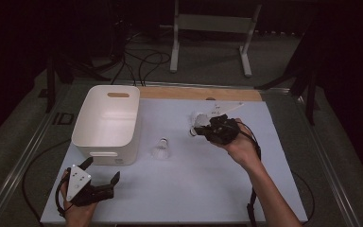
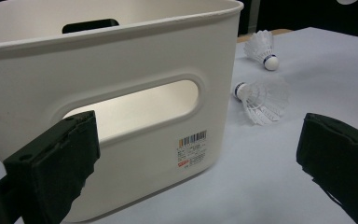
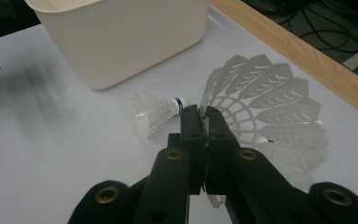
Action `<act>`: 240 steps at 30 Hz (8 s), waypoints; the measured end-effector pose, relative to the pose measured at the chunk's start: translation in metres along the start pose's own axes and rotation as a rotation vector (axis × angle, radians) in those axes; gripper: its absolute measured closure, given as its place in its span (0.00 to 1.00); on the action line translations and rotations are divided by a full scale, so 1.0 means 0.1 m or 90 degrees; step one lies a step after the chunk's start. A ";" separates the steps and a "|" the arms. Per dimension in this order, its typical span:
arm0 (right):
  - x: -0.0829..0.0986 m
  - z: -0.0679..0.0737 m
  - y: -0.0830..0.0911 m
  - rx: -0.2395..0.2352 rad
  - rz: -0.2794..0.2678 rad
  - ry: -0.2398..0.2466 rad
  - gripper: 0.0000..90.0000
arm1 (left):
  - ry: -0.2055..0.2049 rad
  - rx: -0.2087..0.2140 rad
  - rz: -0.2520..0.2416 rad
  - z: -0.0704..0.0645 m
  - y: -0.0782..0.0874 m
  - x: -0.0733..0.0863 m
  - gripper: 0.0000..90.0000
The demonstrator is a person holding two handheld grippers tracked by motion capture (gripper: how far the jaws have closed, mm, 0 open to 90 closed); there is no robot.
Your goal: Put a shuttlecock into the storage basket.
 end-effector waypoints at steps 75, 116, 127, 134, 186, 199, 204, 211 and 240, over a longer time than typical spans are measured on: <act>-0.47 0.23 -0.30 -0.025 -0.014 0.023 0.99 | -0.002 0.000 0.001 0.00 0.00 0.00 0.00; -0.81 0.28 -0.40 -0.035 -0.042 0.021 0.99 | -0.006 -0.001 0.003 0.01 0.00 0.01 0.00; -0.91 0.31 -0.48 -0.038 -0.043 0.020 0.99 | -0.002 -0.001 0.001 0.02 0.01 0.01 0.00; -0.96 0.34 -0.52 -0.040 -0.045 0.020 0.99 | -0.002 0.000 0.001 0.02 0.01 0.01 0.00; -1.38 0.72 -0.88 -0.068 -0.054 0.031 0.99 | -0.004 -0.001 0.000 0.03 0.01 0.01 0.00; -1.43 0.90 -1.02 -0.091 -0.048 0.053 0.99 | -0.004 -0.002 -0.001 0.04 0.02 0.01 0.00; -1.44 0.99 -1.07 -0.112 -0.047 0.059 0.91 | -0.004 -0.001 0.000 0.04 0.02 0.01 0.00; -1.44 0.97 -1.08 -0.120 -0.048 0.036 0.37 | -0.005 -0.002 0.000 0.05 0.02 0.01 0.00; -1.13 0.31 -0.78 -0.034 -0.065 -0.019 0.11 | -0.005 -0.004 0.006 0.05 -0.01 0.02 0.00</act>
Point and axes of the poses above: each handheld gripper's, and its own axes: y roughly backward along the jaws, x roughly out of its underside, z roughly to its left, the point moved 7 cm from there along -y, roughly forward along the jaws, and after that the axes turned 2 degrees about -z, right-handed, at the moved point
